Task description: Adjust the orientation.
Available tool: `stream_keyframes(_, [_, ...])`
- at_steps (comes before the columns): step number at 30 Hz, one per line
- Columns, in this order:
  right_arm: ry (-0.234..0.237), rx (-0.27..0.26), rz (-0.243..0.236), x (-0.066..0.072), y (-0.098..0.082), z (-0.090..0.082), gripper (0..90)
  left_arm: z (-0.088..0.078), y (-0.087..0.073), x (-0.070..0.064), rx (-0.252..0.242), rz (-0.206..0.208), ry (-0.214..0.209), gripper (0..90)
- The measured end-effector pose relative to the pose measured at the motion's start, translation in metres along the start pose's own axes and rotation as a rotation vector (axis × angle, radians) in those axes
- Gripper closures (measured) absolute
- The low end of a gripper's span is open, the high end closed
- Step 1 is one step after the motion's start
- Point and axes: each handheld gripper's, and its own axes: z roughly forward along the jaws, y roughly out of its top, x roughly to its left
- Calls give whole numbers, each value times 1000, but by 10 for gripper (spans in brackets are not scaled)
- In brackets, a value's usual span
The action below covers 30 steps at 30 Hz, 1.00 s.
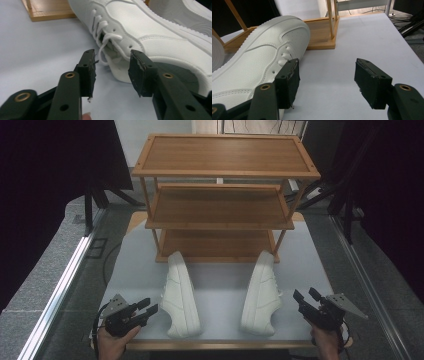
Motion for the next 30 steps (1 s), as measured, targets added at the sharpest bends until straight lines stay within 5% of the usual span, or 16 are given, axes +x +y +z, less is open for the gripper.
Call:
stream_keyframes(16, [-7,2,4,-1,0,0,365,3,2,-8,9,32,-7,634])
stream_keyframes(30, [-10,5,5,-1,-1,0,366,13,-8,-6,72,80,17,631])
